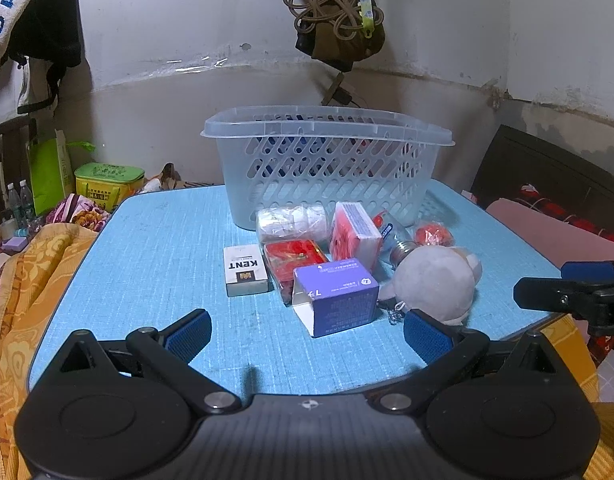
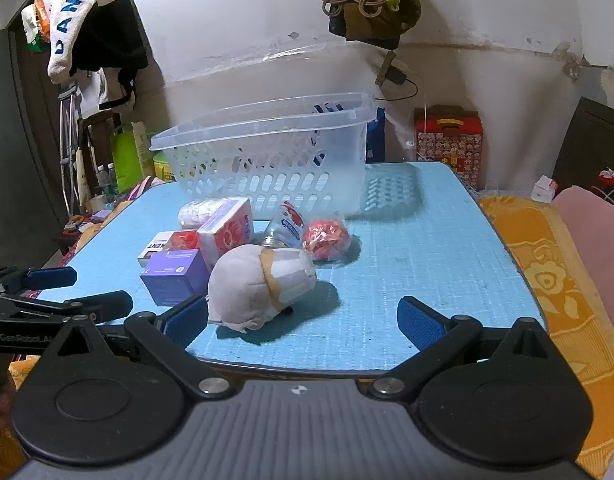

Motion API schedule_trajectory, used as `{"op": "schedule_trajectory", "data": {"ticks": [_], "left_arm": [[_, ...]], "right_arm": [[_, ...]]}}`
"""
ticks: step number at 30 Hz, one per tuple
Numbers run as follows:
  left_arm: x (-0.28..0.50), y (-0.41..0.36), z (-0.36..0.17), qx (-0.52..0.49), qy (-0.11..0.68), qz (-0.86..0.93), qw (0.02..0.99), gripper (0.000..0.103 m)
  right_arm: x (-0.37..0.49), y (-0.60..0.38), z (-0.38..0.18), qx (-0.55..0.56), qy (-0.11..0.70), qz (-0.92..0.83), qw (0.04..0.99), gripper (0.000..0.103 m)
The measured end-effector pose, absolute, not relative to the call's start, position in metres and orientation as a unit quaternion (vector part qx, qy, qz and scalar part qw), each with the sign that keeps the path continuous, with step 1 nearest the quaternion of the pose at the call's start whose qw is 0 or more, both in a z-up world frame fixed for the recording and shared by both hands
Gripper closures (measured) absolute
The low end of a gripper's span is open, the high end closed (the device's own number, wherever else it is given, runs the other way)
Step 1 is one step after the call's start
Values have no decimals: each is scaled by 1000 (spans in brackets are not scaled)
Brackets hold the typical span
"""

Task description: Organize objects

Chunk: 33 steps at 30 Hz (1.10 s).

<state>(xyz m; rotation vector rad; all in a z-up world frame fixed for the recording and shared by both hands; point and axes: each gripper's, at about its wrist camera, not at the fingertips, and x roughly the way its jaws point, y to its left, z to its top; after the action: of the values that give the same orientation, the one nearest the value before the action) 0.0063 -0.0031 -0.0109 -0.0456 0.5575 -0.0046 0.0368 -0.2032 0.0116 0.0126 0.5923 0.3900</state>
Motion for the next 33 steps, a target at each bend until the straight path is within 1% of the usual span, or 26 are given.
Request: {"op": "schedule_trajectory", "data": {"ticks": [33], "left_arm": [[5,-3,-11,-25,275,-3,961,0]], "right_arm": [[38,-207,9,9,297,184,937,0]]}}
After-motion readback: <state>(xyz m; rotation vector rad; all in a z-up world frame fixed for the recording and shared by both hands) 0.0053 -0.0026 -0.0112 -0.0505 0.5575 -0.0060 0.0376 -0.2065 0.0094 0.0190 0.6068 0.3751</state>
